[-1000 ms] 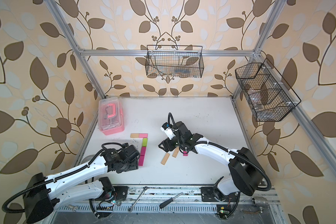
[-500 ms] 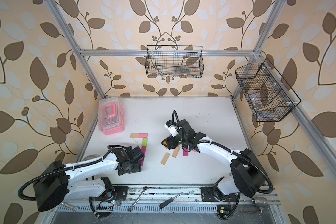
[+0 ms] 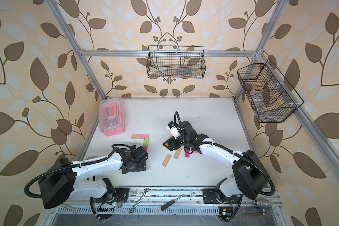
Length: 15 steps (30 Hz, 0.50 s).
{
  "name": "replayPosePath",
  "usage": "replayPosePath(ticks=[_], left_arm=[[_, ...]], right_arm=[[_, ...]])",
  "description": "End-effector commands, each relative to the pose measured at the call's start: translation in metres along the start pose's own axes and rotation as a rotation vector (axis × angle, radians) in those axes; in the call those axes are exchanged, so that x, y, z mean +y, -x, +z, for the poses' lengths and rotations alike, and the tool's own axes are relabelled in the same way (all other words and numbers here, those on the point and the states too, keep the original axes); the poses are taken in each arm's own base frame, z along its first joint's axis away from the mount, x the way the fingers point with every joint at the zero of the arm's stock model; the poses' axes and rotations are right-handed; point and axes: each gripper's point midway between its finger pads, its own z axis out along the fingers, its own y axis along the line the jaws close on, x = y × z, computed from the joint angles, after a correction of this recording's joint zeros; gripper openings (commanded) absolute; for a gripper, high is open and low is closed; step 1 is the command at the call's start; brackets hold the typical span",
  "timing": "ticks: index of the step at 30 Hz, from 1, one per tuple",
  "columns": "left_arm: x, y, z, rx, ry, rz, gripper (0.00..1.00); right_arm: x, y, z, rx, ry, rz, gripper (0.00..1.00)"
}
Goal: Assemble the number 7 with building blocks
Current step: Adjust the building block at the center of the board.
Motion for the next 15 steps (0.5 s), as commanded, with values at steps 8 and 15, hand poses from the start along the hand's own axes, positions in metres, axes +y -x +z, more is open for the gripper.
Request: replayPosePath(ticks=[8, 15], left_arm=[[0.0225, -0.0034, 0.0069, 0.012, 0.093, 0.009, 0.9], [0.0156, 0.0007, 0.0016, 0.0, 0.057, 0.01, 0.96]], right_arm=[[0.0014, -0.0003, -0.0055, -0.011, 0.012, -0.018, 0.77], [0.0025, -0.001, -0.0046, -0.007, 0.019, -0.02, 0.77]])
